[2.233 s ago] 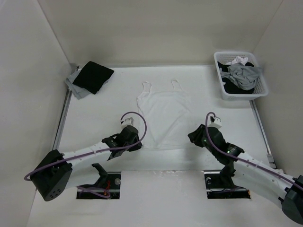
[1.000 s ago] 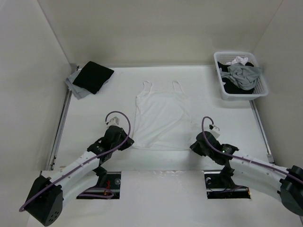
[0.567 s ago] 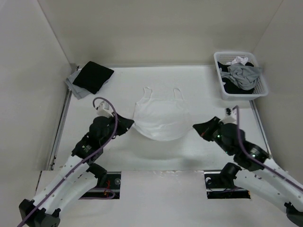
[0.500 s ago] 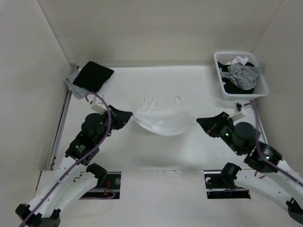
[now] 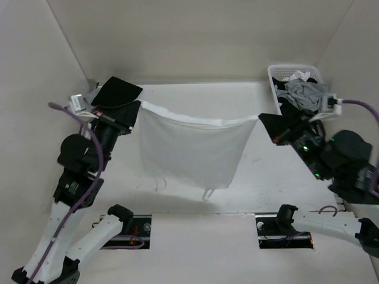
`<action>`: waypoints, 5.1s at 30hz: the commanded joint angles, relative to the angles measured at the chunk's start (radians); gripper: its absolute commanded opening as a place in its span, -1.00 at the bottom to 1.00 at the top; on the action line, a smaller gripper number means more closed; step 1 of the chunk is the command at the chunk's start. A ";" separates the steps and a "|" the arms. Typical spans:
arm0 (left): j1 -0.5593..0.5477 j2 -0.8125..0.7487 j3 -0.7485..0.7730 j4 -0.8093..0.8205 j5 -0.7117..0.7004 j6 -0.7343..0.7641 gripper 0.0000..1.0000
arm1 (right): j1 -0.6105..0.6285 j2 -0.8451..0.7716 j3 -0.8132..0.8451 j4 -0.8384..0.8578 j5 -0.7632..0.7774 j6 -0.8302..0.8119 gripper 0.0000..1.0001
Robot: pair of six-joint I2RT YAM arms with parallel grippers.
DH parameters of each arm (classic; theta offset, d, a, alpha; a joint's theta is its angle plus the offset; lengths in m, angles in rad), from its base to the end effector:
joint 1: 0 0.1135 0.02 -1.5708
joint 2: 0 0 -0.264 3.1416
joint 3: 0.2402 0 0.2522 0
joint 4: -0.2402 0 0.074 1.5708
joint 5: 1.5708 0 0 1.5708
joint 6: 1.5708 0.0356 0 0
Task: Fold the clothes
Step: Flatten the tank top out, then fold the tank top
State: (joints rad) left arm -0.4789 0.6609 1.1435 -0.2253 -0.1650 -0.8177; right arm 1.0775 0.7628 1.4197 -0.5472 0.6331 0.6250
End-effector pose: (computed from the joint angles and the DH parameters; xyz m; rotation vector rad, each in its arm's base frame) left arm 0.0970 -0.0438 0.4701 -0.3777 1.3325 -0.9879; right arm 0.0605 0.0680 0.5043 0.1922 1.5388 0.9083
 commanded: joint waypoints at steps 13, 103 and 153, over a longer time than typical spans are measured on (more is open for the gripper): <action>0.357 0.606 0.174 0.215 0.271 -0.185 -0.97 | -0.667 0.573 0.279 0.212 -0.696 0.018 -1.00; 0.299 0.770 -0.709 0.563 0.139 -0.112 -0.29 | -0.590 0.615 -1.010 0.941 -0.645 0.271 -0.13; 0.236 0.247 -0.571 0.162 0.088 -0.061 -0.97 | -0.587 0.223 -0.766 0.522 -0.722 0.148 -0.96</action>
State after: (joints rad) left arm -0.2619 0.7746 0.5922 -0.2611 -0.0681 -0.8982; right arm 0.5896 0.8646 0.6590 -0.2302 0.0616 0.8143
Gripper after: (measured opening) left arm 0.015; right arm 0.022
